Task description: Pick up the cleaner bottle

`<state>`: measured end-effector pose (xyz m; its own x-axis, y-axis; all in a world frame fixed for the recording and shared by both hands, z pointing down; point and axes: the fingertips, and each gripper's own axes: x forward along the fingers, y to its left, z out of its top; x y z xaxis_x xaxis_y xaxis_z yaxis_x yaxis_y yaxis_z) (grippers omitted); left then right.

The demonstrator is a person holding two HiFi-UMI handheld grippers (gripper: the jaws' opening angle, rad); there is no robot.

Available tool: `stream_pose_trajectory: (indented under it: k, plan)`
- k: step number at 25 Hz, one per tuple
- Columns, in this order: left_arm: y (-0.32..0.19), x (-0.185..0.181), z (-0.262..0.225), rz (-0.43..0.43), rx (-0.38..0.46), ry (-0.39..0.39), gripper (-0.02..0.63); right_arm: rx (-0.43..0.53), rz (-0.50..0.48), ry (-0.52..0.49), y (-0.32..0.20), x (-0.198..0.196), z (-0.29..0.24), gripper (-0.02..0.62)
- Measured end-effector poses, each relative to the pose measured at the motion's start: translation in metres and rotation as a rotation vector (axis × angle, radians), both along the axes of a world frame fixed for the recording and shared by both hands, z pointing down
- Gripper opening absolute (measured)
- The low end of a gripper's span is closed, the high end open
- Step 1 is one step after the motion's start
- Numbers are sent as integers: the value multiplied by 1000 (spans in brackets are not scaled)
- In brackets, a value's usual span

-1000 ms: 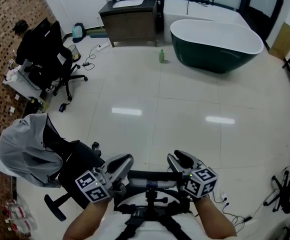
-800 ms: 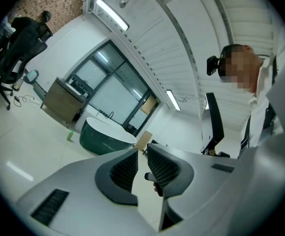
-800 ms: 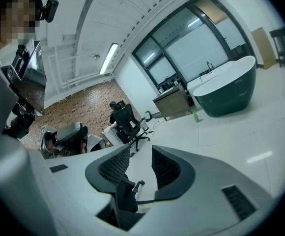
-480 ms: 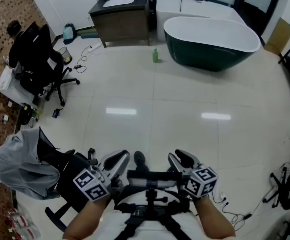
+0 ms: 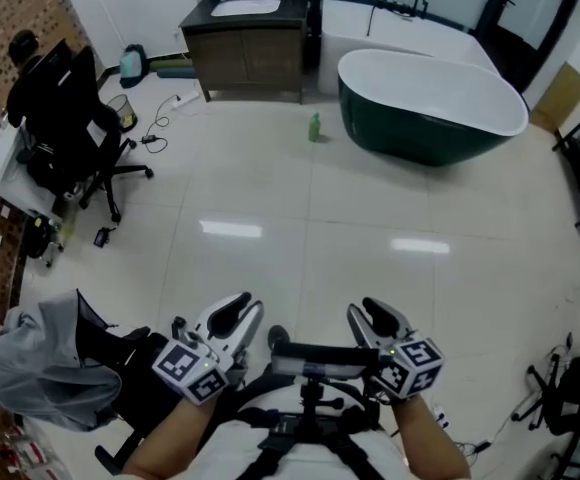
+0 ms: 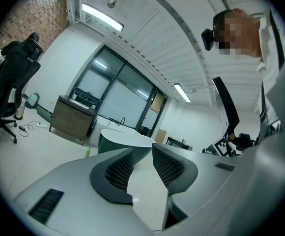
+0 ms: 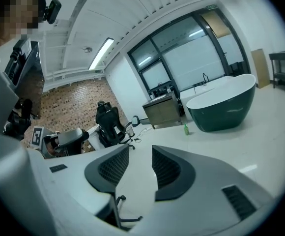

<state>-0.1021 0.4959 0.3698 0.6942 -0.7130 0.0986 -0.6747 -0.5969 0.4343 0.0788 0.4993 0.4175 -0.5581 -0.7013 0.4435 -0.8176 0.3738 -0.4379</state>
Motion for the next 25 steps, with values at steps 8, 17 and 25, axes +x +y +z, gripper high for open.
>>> stream_pose_trajectory:
  k: [8,17,25]
  plan:
    - [-47,-32,10,22,-12,-36,107,48,19,41,-67,-36,-13,155]
    - [-86,-30,17,23,-43,-32,107,38,9,24,-117,-37,-7,155]
    - [-150,-31,20,-70,-62,-55,107,31,-80,0,-200,-42,3,155]
